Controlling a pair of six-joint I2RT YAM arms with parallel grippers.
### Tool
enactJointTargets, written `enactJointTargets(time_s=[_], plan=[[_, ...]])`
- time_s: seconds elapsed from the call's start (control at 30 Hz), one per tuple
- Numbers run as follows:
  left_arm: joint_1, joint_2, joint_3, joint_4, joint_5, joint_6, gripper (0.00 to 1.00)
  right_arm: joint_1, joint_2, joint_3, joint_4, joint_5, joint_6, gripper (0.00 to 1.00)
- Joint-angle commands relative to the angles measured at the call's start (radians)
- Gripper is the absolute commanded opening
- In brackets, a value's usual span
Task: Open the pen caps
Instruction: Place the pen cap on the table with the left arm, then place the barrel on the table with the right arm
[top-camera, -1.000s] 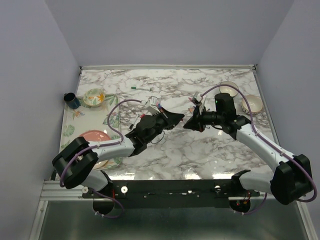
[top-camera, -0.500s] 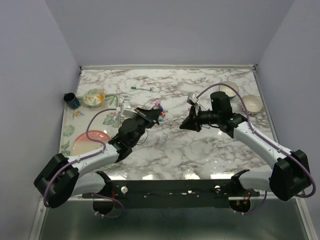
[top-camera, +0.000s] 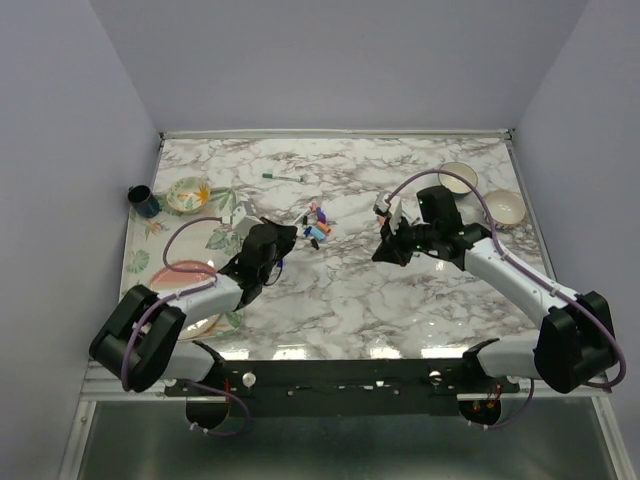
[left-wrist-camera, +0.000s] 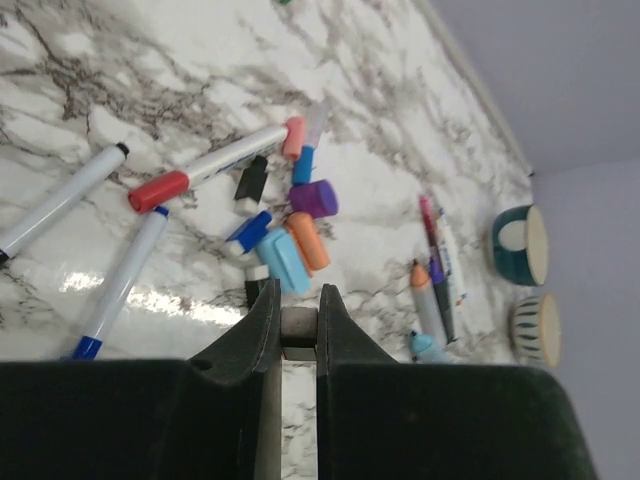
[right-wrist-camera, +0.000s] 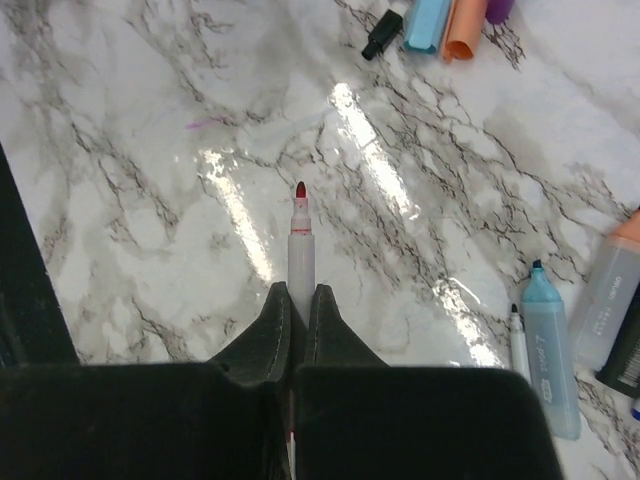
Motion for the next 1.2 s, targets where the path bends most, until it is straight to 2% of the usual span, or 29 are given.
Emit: enactJointTargets(time_s=[0.0, 0.17, 0.23, 0.37, 0.4, 0.5, 0.6, 0.87, 1.07, 1.17], plan=[[0.006, 0.162, 0.054, -0.081, 0.112, 0.068, 0.00, -0.006, 0.000, 0.049, -0.097, 0.076, -0.114, 0.01], [0.008, 0.287, 0.088, -0.044, 0.156, 0.062, 0.00, -0.020, -0.004, 0.046, -0.093, 0.079, -0.112, 0.01], [0.008, 0.335, 0.112, -0.043, 0.172, 0.062, 0.05, -0.021, -0.003, 0.047, -0.093, 0.078, -0.114, 0.01], [0.009, 0.393, 0.141, -0.041, 0.190, 0.060, 0.20, -0.023, 0.000, 0.047, -0.091, 0.081, -0.112, 0.01], [0.011, 0.410, 0.149, -0.040, 0.193, 0.057, 0.29, -0.023, 0.000, 0.047, -0.091, 0.084, -0.112, 0.01], [0.017, 0.436, 0.161, -0.035, 0.206, 0.045, 0.42, -0.024, 0.003, 0.047, -0.088, 0.101, -0.108, 0.01], [0.017, 0.442, 0.172, -0.041, 0.212, 0.042, 0.52, -0.029, 0.006, 0.043, -0.070, 0.153, -0.086, 0.01], [0.026, 0.352, 0.143, -0.075, 0.190, 0.059, 0.66, -0.081, 0.052, 0.047, -0.027, 0.283, -0.026, 0.01], [0.027, 0.189, 0.097, -0.103, 0.172, 0.126, 0.81, -0.130, 0.137, 0.090, -0.065, 0.312, -0.054, 0.02], [0.029, 0.082, 0.066, -0.107, 0.172, 0.180, 0.84, -0.148, 0.176, 0.109, -0.067, 0.328, -0.061, 0.03]])
